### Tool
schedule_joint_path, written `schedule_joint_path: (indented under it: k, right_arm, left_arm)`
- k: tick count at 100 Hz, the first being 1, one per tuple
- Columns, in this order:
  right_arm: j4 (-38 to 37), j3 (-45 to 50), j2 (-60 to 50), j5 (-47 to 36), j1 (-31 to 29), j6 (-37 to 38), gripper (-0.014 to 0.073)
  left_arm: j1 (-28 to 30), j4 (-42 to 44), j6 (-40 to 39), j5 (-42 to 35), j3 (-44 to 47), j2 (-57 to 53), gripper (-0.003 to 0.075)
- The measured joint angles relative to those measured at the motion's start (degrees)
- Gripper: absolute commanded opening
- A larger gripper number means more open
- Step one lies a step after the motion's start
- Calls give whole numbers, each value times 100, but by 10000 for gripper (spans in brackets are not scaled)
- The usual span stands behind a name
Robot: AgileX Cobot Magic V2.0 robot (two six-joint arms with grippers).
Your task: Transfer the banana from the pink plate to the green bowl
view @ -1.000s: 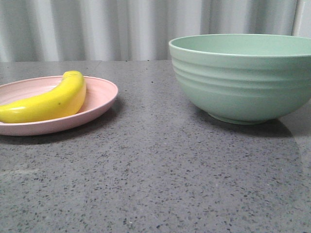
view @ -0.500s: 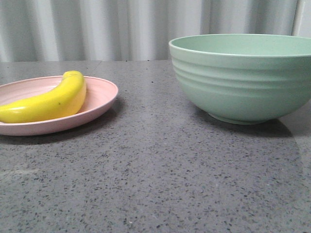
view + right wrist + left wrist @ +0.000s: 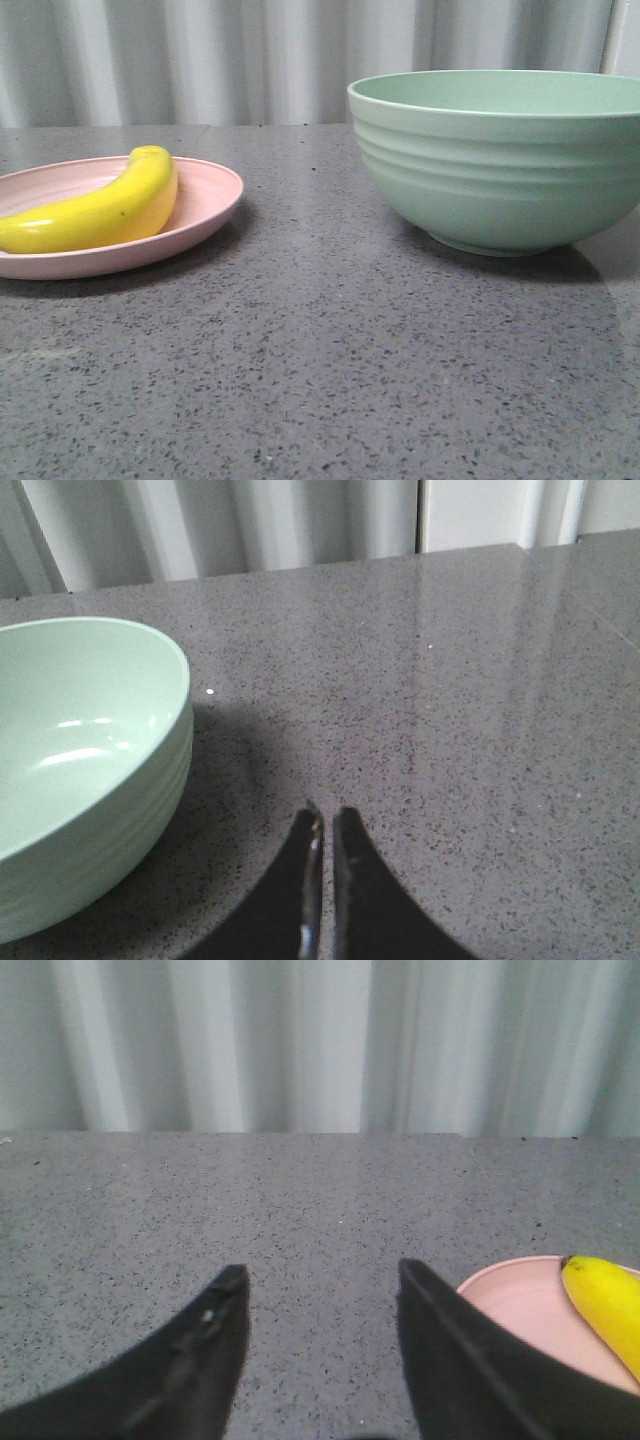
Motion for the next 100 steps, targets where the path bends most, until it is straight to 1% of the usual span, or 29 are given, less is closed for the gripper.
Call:
schedule_joint_path:
  k: [14, 28, 40, 61, 73, 100]
  right_arm:
    - [0, 0, 21, 31, 0, 0, -71]
    - [0, 0, 21, 33, 0, 0, -71]
    - [0, 0, 21, 36, 0, 0, -71]
    - [0, 0, 21, 36, 0, 12, -71]
    - [0, 0, 21, 36, 0, 12, -71]
    - [0, 0, 21, 36, 0, 12, -71]
  left_arm:
    - [-2, 0, 0, -344, 0, 89, 406]
    - [-158, 0, 0, -413, -105, 300, 402]
    - [-626, 0, 0, -401, -309, 669, 403]
    - [-1738, 0, 0, -188, -730, 1590, 403]
    - [-2332, 0, 0, -214, -837, 2130, 403]
    - [-3185, 0, 0, -41, -1187, 3277, 403]
